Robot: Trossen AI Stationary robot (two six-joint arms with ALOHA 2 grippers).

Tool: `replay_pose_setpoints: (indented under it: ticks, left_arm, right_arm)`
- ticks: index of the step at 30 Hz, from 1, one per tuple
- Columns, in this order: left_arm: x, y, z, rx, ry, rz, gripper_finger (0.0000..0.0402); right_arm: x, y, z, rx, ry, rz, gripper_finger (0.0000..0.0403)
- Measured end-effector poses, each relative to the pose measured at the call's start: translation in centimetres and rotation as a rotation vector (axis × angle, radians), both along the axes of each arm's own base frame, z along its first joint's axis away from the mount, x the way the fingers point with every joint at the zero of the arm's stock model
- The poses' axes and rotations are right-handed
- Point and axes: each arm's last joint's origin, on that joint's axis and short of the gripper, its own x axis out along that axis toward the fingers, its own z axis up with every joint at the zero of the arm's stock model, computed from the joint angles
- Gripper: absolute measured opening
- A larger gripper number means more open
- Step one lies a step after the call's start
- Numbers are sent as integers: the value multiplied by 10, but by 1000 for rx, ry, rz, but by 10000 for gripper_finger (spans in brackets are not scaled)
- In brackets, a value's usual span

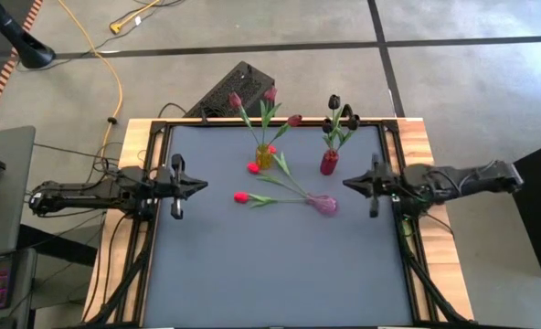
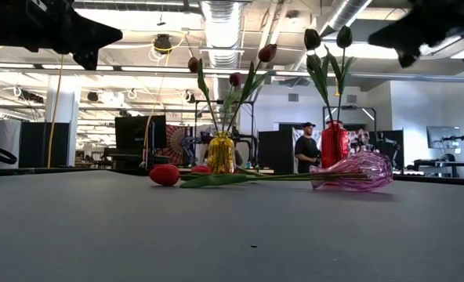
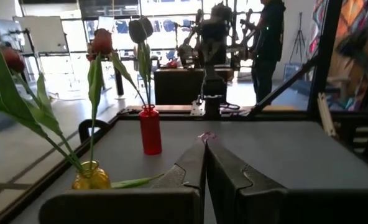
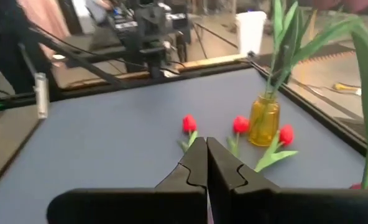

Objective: Sort flowers into vase by color
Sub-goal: Move the purple flower vase to the center of the table

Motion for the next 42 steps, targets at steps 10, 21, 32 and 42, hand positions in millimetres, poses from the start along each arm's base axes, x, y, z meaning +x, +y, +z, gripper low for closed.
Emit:
replay_pose_setpoints:
  ticks: [10, 21, 32, 42]
  left_arm:
    - [0, 0, -2, 126, 34, -5, 0]
    - [0, -2, -6, 137, 72, -86, 0]
    - [0, -3, -5, 116, 61, -96, 0]
    - [0, -3, -5, 102, 59, -101, 0]
  right_arm:
    - [62, 3, 56, -17, 131, -37, 84]
    - [128, 11, 57, 61, 444, -90, 183]
    - [181, 19, 13, 125, 737, -127, 265]
    - [209, 21, -39, 117, 996, -148, 270]
